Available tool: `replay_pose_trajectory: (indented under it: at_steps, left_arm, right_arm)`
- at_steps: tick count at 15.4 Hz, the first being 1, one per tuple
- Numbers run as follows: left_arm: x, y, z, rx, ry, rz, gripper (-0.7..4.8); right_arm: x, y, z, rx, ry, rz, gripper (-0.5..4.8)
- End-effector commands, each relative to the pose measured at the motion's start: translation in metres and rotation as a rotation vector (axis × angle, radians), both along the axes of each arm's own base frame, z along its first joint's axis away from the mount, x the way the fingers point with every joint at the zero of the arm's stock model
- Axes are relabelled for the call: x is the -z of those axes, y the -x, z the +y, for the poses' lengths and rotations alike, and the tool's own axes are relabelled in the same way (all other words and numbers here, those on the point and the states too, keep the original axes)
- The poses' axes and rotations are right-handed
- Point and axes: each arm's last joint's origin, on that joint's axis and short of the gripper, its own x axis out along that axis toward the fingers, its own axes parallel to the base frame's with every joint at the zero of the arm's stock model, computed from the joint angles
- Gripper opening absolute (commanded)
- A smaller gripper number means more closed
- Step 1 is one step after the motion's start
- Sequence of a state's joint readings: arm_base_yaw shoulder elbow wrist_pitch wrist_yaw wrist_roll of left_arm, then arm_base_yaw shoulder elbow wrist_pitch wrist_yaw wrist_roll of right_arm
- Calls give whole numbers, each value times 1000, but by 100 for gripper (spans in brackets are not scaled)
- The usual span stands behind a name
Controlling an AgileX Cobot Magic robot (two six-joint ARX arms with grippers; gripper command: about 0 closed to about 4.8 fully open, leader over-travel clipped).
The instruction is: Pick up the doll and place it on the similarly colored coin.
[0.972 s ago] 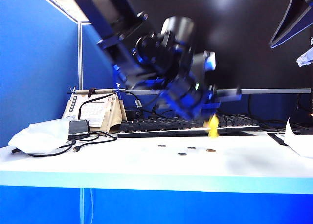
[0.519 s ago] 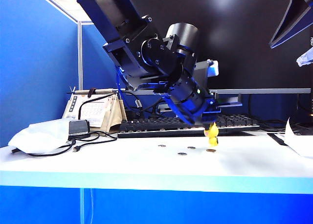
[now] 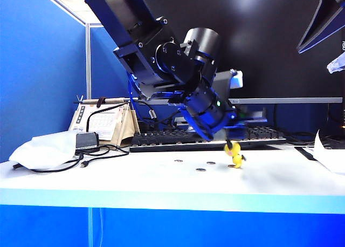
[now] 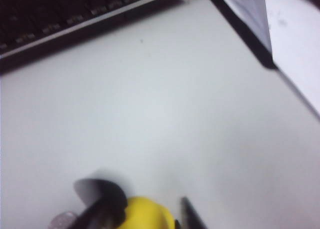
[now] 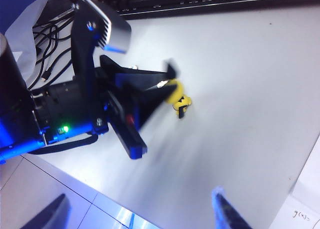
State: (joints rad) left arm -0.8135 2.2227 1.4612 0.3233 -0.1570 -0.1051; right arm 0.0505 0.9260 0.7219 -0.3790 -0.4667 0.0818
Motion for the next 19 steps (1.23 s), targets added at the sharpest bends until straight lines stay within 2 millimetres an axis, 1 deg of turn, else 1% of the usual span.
replay_pose_trajectory:
  at_steps: [1,4,5,6,7,8,9,10,11,13,15,17,19]
  left_arm:
    - [-1,0,-1,7,5,-3,193]
    - [-1,0,-1,6,8,-6,194]
    - [-2,0,-2,7,14,-12,227]
    - [-3,0,-2,7,21,-19,292]
    - [-4,-1,-2,6,27,-25,312]
    - [-5,-1,-2,6,33,-30,312]
    - [-6,-1,-3,7,35,-32,324]
    - [-7,-1,-3,7,36,-34,361]
    - [-7,-2,-3,7,38,-35,382]
    - [-7,-1,-3,16,41,-33,382]
    - [-12,-2,-5,76,25,-101,382]
    - [-26,-4,0,66,32,-135,382]
    - [-51,-10,12,15,57,-175,382]
  right_arm:
    - [-2,0,0,-4,-4,-20,369]
    - [-2,0,0,-4,-4,-20,369]
    - [-2,0,0,-4,-4,-20,369]
    - [-2,0,1,-4,-4,-20,369]
    - [-2,0,1,-4,-3,-20,369]
    - [-2,0,1,-4,-3,-20,369]
    - [-2,0,1,-4,-3,-20,369]
    - [-2,0,1,-4,-3,-20,369]
    - [-2,-1,1,-4,-3,-20,369]
    - [-2,-1,1,-4,-3,-21,369]
    - [-2,-1,1,-4,-3,-21,369]
    - [-2,-1,1,-4,-2,-17,369]
    - [0,-3,1,-1,0,-12,369]
